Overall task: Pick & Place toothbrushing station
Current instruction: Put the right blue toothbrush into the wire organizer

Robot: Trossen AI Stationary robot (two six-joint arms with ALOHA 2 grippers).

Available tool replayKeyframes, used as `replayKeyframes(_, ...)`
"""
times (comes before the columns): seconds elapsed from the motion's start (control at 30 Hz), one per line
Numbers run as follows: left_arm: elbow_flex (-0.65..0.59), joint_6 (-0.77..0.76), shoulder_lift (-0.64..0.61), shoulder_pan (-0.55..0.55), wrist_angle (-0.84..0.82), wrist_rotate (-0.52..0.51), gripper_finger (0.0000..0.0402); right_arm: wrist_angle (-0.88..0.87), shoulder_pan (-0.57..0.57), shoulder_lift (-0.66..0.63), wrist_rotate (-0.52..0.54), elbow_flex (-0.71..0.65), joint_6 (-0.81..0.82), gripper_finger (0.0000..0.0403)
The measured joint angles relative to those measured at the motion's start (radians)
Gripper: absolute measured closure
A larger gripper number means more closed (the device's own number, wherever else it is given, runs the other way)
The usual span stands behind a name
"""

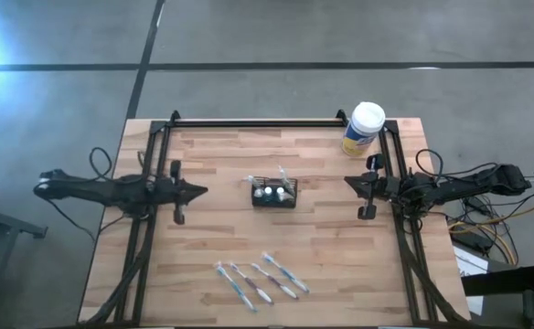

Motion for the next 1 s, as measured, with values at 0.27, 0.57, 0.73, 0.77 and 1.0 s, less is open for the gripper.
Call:
replayKeyframes(0.27, -0.057, 0.020, -0.105, 0.000, 0.013, 0.047, 0.0398, -0.003, 0.000, 0.001, 0.000, 0.000, 0.000, 0.0394)
replayKeyframes(0.57, -0.087, 0.027, -0.157, 0.000, -0.004, 0.047, 0.0399, -0.007, 0.000, 0.002, 0.000, 0.000, -0.002, 0.0394)
replayKeyframes(0.73, -0.088, 0.027, -0.159, 0.000, -0.009, 0.047, 0.0398, -0.008, 0.000, 0.002, 0.000, 0.000, -0.015, 0.0394)
replayKeyframes(0.77, -0.088, 0.027, -0.160, 0.000, -0.015, 0.047, 0.0398, -0.008, 0.000, 0.002, 0.000, 0.000, -0.016, 0.0394)
replayKeyframes(1.0, -0.088, 0.019, -0.164, 0.000, -0.036, 0.047, 0.0399, -0.014, 0.000, 0.002, 0.000, 0.000, -0.027, 0.0394)
